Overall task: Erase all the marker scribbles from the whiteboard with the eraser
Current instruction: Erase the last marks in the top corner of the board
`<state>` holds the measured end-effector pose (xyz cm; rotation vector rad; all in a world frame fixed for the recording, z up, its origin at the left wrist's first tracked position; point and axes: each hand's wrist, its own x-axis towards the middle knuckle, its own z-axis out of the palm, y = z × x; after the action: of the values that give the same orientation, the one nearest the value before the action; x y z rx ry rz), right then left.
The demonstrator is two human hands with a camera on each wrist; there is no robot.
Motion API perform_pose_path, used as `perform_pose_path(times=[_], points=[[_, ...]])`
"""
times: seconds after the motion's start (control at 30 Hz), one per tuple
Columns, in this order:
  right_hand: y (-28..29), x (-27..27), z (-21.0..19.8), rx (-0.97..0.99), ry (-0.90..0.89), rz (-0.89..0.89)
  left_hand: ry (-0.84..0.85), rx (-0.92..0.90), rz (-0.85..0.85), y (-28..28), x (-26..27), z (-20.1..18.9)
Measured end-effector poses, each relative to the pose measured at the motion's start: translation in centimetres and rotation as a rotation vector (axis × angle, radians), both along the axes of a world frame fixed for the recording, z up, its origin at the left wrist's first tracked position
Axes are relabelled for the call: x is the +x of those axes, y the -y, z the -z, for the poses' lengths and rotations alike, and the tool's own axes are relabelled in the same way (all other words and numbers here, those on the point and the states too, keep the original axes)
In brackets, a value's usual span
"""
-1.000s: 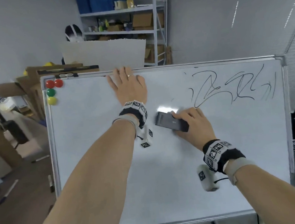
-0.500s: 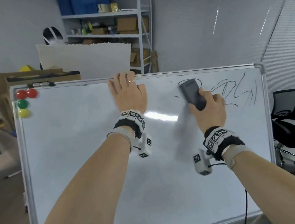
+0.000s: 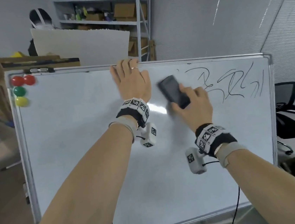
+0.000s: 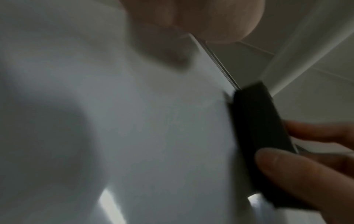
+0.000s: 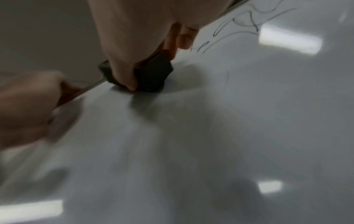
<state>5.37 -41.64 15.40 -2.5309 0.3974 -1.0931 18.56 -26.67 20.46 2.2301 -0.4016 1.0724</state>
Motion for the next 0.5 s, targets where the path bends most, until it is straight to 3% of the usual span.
perform_pose_path(times=[0.07, 0.17, 0.37, 0.5], points=[[-1.1, 0.3, 0.8, -0.112, -0.035, -0.072, -0.037, 0.0, 0.001, 0.0, 0.3, -0.2], [-0.6, 0.9, 0.1, -0.141, -0.035, -0.018, -0.062, -0.001, 0.009, 0.1, 0.4, -0.8], [2.1, 2.0, -3.9, 0.189, 0.095, 0.206, -0.04, 0.003, 0.024, 0.3, -0.3, -0.5], [1.2, 2.6, -4.3, 0.179, 0.112, 0.16, -0.06, -0.014, 0.028, 0.3, -0.5, -0.7]])
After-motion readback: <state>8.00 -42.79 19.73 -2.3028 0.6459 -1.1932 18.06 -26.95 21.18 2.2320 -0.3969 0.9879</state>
